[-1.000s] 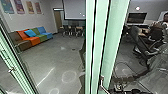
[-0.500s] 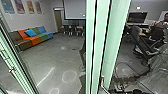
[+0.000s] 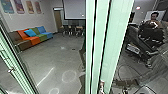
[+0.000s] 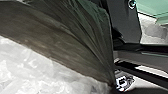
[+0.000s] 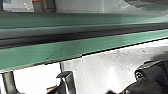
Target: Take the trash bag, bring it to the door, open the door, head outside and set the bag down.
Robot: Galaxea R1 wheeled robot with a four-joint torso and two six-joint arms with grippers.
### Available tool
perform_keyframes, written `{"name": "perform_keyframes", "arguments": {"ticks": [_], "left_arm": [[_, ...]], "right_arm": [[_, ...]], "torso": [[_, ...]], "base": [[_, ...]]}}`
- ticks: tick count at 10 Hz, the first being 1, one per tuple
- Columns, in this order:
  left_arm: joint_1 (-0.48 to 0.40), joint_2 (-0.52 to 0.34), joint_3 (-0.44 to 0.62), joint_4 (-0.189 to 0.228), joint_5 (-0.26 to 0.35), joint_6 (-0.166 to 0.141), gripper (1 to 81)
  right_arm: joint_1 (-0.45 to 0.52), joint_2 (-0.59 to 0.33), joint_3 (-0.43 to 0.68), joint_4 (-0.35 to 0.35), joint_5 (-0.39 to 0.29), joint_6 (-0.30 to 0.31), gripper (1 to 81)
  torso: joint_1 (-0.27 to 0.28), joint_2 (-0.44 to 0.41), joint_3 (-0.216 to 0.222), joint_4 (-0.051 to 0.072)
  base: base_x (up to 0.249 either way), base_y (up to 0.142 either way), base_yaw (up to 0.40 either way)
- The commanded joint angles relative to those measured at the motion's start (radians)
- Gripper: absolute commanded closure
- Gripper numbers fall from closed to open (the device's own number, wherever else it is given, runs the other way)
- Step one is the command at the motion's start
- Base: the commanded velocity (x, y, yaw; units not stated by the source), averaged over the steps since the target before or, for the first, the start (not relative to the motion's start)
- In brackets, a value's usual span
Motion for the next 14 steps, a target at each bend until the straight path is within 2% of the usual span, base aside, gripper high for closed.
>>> {"name": "perform_keyframes", "arguments": {"ticks": [1, 8, 10, 14], "left_arm": [[-0.049, -0.008, 0.010, -0.004, 0.075, 0.001, 81.1], [-0.049, -0.011, 0.011, -0.007, 0.078, 0.001, 81.1], [-0.048, -0.011, 0.011, -0.007, 0.078, 0.001, 81.1], [-0.048, -0.009, 0.013, -0.005, 0.081, 0.001, 81.1]], "right_arm": [[0.181, -0.188, -0.248, -0.025, 0.243, 0.114, 1.0], [0.249, -0.159, -0.314, -0.026, 0.240, 0.113, 1.0], [0.287, -0.195, -0.324, -0.035, 0.235, 0.111, 1.0], [0.302, -0.237, -0.363, -0.078, 0.212, 0.114, 1.0]], "torso": [[0.000, 0.000, 0.000, 0.000], [-0.001, 0.000, 0.000, 0.000], [-0.001, 0.000, -0.001, 0.000], [-0.001, 0.000, -0.001, 0.000]], "base": [[0.000, 0.000, 0.000], [0.000, 0.000, 0.000], [0.000, 0.000, 0.000], [0.000, 0.000, 0.000]]}}
